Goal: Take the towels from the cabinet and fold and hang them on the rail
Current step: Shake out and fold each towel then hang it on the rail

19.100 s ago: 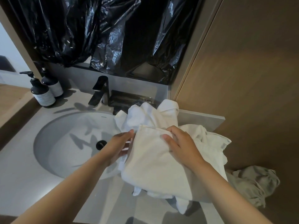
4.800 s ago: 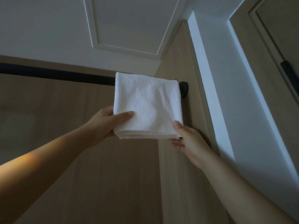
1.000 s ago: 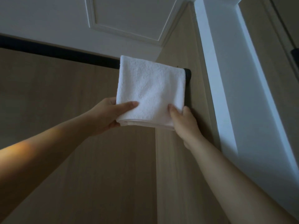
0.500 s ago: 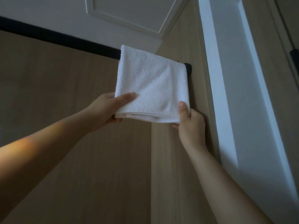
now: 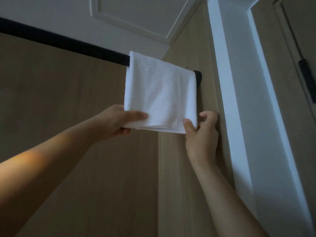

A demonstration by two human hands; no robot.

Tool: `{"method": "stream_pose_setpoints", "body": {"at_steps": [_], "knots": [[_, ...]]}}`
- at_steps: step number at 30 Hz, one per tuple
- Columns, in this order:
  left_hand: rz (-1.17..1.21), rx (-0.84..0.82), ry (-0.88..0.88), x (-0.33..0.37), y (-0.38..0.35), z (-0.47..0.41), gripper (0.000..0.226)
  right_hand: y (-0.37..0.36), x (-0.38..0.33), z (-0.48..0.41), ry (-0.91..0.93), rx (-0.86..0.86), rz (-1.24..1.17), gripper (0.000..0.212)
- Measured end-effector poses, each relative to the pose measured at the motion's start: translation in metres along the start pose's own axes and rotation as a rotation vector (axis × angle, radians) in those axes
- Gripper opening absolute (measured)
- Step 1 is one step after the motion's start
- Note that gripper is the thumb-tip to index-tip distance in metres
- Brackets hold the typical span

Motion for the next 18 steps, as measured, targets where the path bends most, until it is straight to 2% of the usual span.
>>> {"method": "stream_pose_setpoints", "body": {"at_steps": [3,6,7,9,11,12,14,18], "knots": [[0.074,0.069,0.014,-0.009,0.000,-0.008,0.031,-0.010,0.007,-0.003,-0.017,-0.101,0.116,0.034],[0.287,-0.029,0.054,-0.012,-0.004,-0.012,0.037,-0.016,0.009,-0.004,-0.041,-0.177,0.166,0.041],[0.330,-0.058,0.055,-0.012,-0.006,-0.013,0.038,-0.017,0.003,-0.002,0.029,-0.163,0.191,0.046],[0.375,-0.096,0.044,-0.011,-0.008,-0.014,0.038,-0.022,-0.022,0.000,0.303,-0.120,0.295,0.053],[0.398,-0.138,0.033,-0.012,-0.010,-0.013,0.036,-0.042,-0.036,0.004,0.534,-0.259,0.444,0.055],[0.398,-0.153,0.029,-0.012,-0.011,-0.012,0.033,-0.052,-0.033,0.007,0.568,-0.371,0.495,0.054],[0.388,-0.133,0.020,-0.011,-0.009,-0.012,0.028,-0.060,-0.018,0.014,0.545,-0.510,0.544,0.051],[0.359,-0.052,-0.003,-0.013,-0.009,-0.010,0.029,-0.048,-0.005,0.035,0.514,-0.540,0.492,0.046]]}}
Point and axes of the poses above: each hand's wrist, its own z-axis away from the middle knuckle, its own y-axis out of the back of the hand, x = y × z, the point moved 6 cm from there along -z, towards the middle knuckle, and after that the axes turned 8 degrees about y, right-handed, at the moved point
